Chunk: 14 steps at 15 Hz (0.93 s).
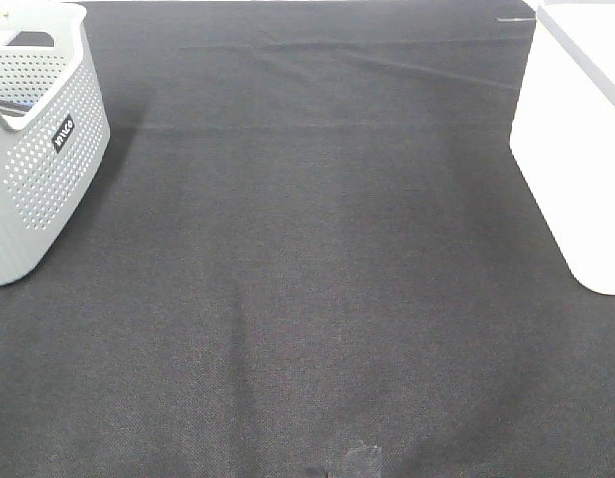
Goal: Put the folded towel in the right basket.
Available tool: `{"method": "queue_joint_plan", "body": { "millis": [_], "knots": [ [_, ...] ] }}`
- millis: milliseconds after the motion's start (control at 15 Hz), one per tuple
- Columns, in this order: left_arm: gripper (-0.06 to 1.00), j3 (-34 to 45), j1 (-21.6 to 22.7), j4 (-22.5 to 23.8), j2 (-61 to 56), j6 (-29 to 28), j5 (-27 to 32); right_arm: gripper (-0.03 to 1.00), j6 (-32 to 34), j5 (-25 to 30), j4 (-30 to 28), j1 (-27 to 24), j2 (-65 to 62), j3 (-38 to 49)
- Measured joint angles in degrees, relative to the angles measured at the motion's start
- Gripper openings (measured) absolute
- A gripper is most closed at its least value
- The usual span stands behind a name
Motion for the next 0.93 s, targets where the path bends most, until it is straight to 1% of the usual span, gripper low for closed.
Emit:
{"method": "queue_joint_plan", "body": {
  "millis": [133, 200, 267, 800, 867, 933],
  "knots": [
    [0.99, 0.0, 0.0, 0.0, 0.0, 0.0, 0.0, 0.97, -0.6, 1.5, 0.0, 0.0, -7.7, 2.8],
    [0.99, 0.0, 0.0, 0.0, 0.0, 0.0, 0.0, 0.97, -0.7, 2.6, 0.1, 0.0, -9.1, 4.3],
    [0.99, 0.0, 0.0, 0.0, 0.0, 0.0, 0.0, 0.97, -0.8, 3.9, 0.2, 0.0, -9.2, 5.3],
    [0.99, 0.0, 0.0, 0.1, 0.0, 0.0, 0.0, 0.97, -0.9, 4.0, 1.1, 0.0, -9.2, 5.7],
    [0.99, 0.0, 0.0, 0.1, 0.0, 0.0, 0.0, 0.97, -0.9, 4.0, 1.1, -0.6, -9.2, 5.7],
    [0.99, 0.0, 0.0, 0.1, 0.0, 0.0, 0.0, 0.96, -0.9, 4.0, 1.1, -2.6, -9.2, 5.7]
  ]
}}
